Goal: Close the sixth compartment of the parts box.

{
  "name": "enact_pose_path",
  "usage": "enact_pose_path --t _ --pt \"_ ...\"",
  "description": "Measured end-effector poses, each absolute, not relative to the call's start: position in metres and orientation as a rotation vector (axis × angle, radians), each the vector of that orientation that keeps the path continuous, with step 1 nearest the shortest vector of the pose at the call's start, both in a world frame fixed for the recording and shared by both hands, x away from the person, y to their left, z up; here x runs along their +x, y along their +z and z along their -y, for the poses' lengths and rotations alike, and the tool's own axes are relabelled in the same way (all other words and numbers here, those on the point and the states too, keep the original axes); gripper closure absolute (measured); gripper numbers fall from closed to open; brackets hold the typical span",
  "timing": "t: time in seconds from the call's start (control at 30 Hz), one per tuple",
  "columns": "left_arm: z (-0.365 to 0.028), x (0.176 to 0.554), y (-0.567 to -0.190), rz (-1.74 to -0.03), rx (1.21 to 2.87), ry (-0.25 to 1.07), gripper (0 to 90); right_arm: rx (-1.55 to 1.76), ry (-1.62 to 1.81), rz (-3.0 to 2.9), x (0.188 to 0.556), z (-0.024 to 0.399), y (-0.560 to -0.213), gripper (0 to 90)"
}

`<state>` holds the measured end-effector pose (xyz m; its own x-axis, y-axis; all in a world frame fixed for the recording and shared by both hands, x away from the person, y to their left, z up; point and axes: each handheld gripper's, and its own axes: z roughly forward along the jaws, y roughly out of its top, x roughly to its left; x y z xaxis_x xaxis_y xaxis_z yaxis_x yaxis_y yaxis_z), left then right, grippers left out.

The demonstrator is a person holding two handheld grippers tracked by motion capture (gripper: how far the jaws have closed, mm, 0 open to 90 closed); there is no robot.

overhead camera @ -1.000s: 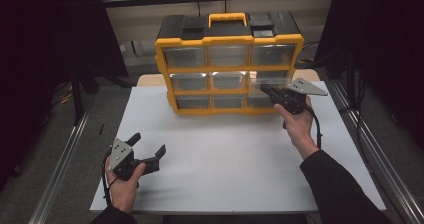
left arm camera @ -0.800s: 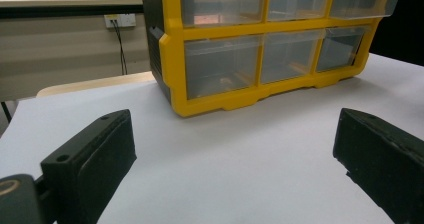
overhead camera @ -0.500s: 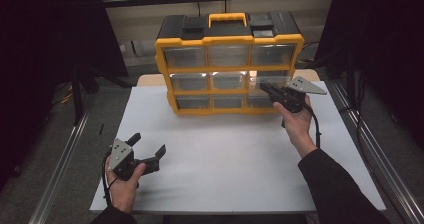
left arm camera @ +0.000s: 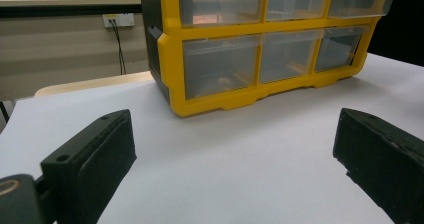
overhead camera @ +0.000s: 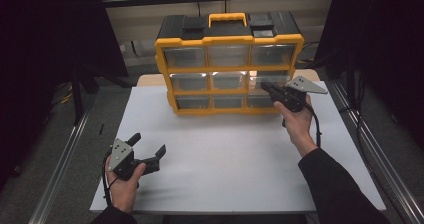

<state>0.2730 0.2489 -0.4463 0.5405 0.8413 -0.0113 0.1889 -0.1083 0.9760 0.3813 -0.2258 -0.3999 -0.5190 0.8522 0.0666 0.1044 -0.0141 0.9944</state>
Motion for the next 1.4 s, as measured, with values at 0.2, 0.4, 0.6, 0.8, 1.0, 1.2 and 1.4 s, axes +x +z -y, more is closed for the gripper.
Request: enact_pose_path --t 0.2,0.4,0.6,0.8,1.0,1.2,1.4 --pt "-0.2494 0.2737 -0.4466 -0.883 1.618 0.697 3.3 1.01 1.585 -1.664 0.3824 0.2274 -0.4 90.0" --pt "-0.2492 0.2737 -0.4467 -0.883 1.618 0.696 3.3 1.011 1.587 -1.658 0.3838 0.2285 -0.4002 90.0" --pt "-0.2489 0.2736 -0.4467 -0.883 1.614 0.699 3.3 1.013 1.582 -1.661 0.3843 0.2288 -0.4001 90.0" --pt "-0.2494 0.2739 -0.4467 -0.883 1.624 0.702 3.3 1.018 1.575 -1.657 0.386 0.2289 -0.4001 90.0" --pt "-0.2492 0.2738 -0.4467 -0.881 1.622 0.702 3.3 1.027 1.578 -1.653 0.3874 0.229 -0.3999 90.0" --pt "-0.2495 0.2738 -0.4467 -0.884 1.623 0.702 3.3 1.025 1.574 -1.654 0.3886 0.2289 -0.4 90.0" --pt "-0.2491 0.2738 -0.4467 -0.881 1.615 0.695 3.3 1.027 1.577 -1.65 0.3913 0.2285 -0.4002 90.0"
